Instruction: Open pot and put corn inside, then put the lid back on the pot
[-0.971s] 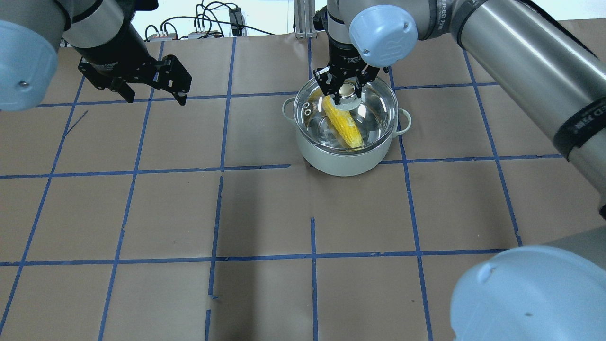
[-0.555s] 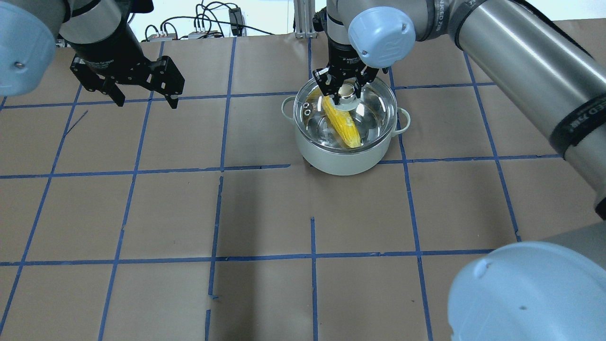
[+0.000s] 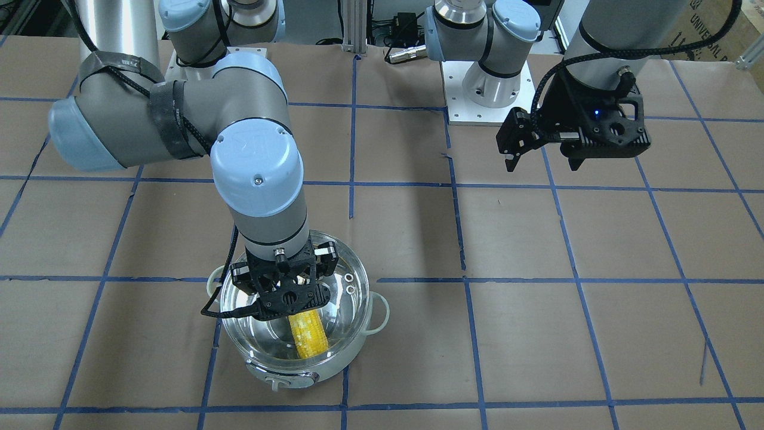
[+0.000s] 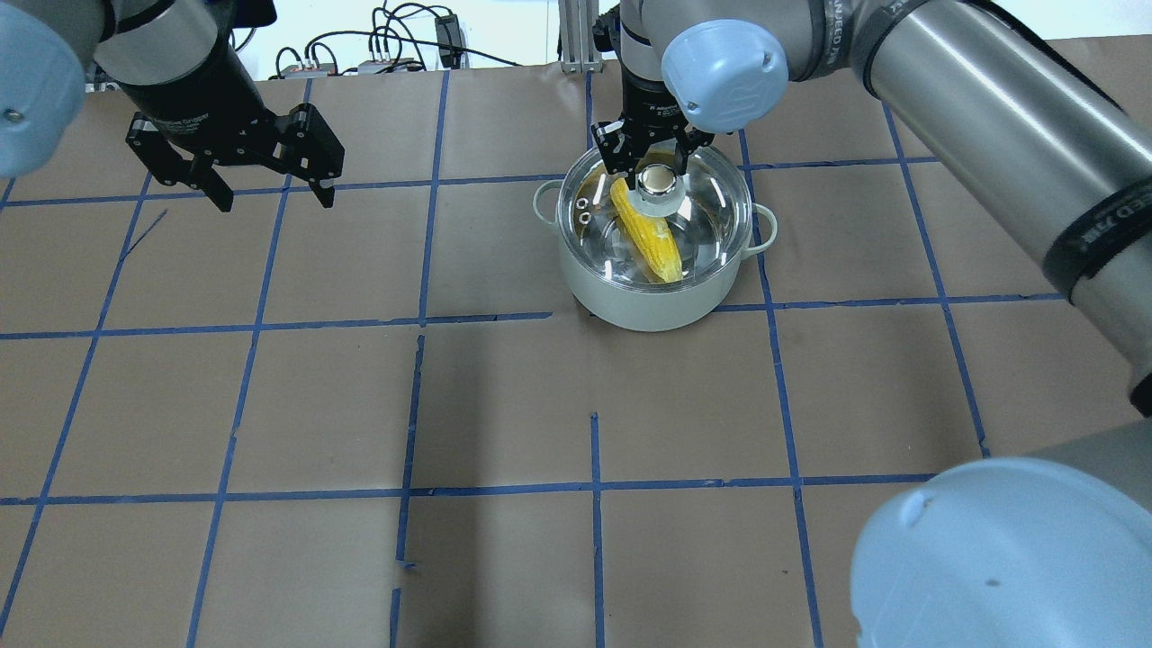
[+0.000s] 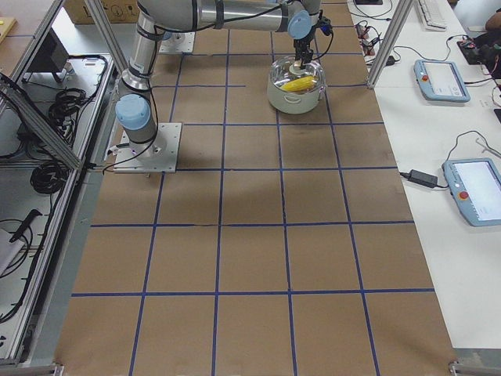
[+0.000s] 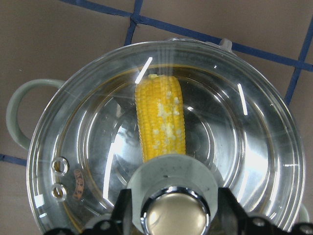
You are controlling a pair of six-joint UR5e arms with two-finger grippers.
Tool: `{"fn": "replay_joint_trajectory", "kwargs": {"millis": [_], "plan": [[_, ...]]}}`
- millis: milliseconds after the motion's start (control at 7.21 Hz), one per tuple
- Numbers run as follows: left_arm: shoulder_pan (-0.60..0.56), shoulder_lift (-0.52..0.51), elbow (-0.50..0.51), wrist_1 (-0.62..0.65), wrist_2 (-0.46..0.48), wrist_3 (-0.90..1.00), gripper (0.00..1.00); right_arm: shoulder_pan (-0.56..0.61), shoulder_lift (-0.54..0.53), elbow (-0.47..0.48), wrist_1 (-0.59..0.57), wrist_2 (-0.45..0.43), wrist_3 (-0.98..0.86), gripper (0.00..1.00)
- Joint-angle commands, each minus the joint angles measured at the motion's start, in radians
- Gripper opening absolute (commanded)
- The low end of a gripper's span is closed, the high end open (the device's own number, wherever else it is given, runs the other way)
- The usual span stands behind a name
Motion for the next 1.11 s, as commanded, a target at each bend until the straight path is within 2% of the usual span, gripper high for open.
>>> {"fn": "replay_joint_trajectory", "kwargs": {"millis": [0, 139, 277, 555, 693, 971], "plan": [[0.01, -0.002, 0.003, -0.019, -0.002, -0.004, 1.0, -0.002, -0.01, 0.011, -0.013, -0.001, 0.003, 1.0], [0.008, -0.005, 0.009, -0.023, 0.005, -0.005, 1.0, -0.017, -0.035, 0.025, -0.002, -0.007, -0.011, 1.0], [0.001, -0.006, 0.007, -0.031, 0.017, 0.001, 1.0, -0.031, -0.139, 0.086, 0.014, -0.015, -0.011, 1.0], [-0.003, -0.006, 0.001, -0.029, 0.017, 0.005, 1.0, -0.137, -0.367, 0.345, -0.001, -0.004, -0.067, 1.0], [-0.003, -0.011, 0.009, -0.028, 0.014, 0.005, 1.0, -0.2, -0.451, 0.423, -0.002, -0.001, -0.1, 1.0], [-0.004, -0.005, 0.0, -0.028, 0.011, 0.005, 1.0, -0.229, -0.522, 0.453, 0.011, -0.007, -0.098, 1.0]]}}
